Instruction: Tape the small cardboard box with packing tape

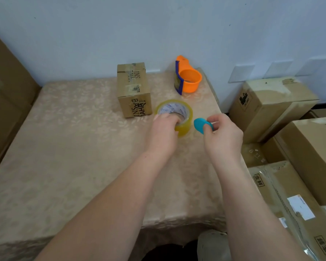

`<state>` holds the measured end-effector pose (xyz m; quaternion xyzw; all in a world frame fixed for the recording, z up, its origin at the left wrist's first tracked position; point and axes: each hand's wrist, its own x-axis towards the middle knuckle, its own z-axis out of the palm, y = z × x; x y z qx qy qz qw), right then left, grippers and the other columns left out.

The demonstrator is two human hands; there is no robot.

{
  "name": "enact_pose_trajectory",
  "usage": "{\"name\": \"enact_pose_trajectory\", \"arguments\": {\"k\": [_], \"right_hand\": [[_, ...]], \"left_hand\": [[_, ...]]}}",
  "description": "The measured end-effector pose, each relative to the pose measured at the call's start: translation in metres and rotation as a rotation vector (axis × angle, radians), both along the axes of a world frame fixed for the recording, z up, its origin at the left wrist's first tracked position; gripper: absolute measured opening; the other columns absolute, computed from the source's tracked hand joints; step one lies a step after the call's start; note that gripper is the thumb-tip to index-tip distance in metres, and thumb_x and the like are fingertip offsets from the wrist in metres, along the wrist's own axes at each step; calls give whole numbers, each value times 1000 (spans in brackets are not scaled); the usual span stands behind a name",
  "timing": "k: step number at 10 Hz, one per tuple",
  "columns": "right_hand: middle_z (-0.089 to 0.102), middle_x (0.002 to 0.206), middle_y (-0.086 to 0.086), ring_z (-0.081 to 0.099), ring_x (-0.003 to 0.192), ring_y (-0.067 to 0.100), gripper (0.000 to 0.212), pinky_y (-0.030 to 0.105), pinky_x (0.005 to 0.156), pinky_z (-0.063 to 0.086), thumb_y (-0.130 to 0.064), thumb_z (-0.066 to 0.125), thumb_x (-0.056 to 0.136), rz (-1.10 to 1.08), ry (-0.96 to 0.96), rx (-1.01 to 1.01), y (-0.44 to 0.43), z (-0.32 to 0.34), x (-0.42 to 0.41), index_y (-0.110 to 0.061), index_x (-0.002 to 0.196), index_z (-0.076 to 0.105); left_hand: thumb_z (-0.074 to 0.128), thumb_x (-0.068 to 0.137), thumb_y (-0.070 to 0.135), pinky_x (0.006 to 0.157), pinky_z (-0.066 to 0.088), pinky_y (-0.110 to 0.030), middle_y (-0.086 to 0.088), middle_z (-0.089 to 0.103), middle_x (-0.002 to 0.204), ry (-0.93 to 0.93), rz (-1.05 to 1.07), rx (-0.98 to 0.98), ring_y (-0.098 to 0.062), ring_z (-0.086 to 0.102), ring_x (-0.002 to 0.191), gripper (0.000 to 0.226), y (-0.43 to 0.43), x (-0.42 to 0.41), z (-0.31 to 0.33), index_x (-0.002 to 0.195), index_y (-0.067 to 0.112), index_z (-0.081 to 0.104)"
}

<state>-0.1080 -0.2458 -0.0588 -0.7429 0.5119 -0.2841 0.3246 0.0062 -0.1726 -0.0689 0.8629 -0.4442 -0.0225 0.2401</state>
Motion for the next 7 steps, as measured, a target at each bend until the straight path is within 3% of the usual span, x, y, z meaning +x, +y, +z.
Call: {"name": "enact_pose_trajectory", "arguments": {"k": [2, 4, 5, 6, 7], "right_hand": [[60, 81, -10, 65, 79, 18, 19, 34, 78, 53, -15, 59, 86, -19, -153, 56, 15, 6, 7, -23, 103, 62], [63, 82, -6, 60, 77, 13, 16, 34, 76, 52, -14, 60, 86, 18, -184, 89, 25, 21, 33, -21, 100, 61], [66, 90, 2, 59, 84, 19, 20, 34, 78, 48, -11, 59, 85, 45, -116, 39, 15, 34, 44, -16, 105, 61], [67, 111, 10, 60, 103, 28, 26, 33, 84, 45, -15, 57, 88, 154, 67, 103, 11, 35, 47, -15, 112, 64], [68, 111, 10, 60, 106, 30, 22, 34, 86, 46, -18, 55, 88, 234, 167, 138, 16, 28, 43, -17, 106, 68]], "left_hand": [[65, 80, 9, 97, 40, -30, -4, 57, 122, 185, 31, -103, -21, 52, 113, 40, 28, 8, 8, 119, 17, 60], [64, 81, 13, 91, 40, -26, -4, 66, 111, 284, 113, -58, -20, 59, 106, 27, 60, 27, 32, 108, 15, 66], [64, 82, 16, 87, 40, -24, -3, 67, 105, 324, 150, -68, -19, 59, 105, 24, 73, 31, 42, 106, 15, 66], [64, 82, 19, 83, 39, -22, 0, 67, 101, 333, 160, -77, -18, 59, 100, 22, 84, 32, 53, 104, 17, 67], [64, 82, 19, 82, 41, -23, 1, 65, 95, 361, 160, -103, -18, 59, 95, 20, 92, 30, 63, 102, 16, 67]]}}
